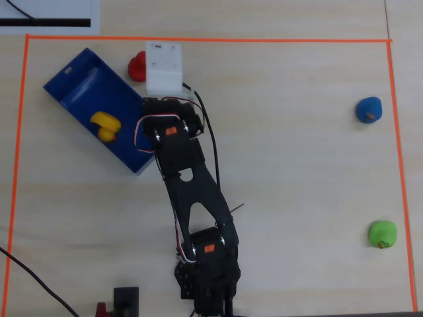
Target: Grasp yellow duck and put it into box.
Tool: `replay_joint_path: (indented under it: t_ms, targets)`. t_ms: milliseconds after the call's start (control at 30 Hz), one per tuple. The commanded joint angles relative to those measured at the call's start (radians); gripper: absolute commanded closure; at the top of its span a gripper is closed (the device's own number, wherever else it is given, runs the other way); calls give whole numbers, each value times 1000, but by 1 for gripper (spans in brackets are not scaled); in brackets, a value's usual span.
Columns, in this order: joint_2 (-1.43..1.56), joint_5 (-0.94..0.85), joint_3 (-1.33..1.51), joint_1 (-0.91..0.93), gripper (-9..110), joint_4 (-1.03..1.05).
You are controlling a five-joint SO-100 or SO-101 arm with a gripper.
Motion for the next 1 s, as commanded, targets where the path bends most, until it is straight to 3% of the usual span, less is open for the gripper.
replay_joint_path:
  t_ms: [0,200,433,967]
  targets:
    - [278,-31,202,138,101,-106]
    - [598,-98,635,235,101,-135]
    - [962,-110,1043,232,101,-31]
    - [1322,-137,1367,192,101,123]
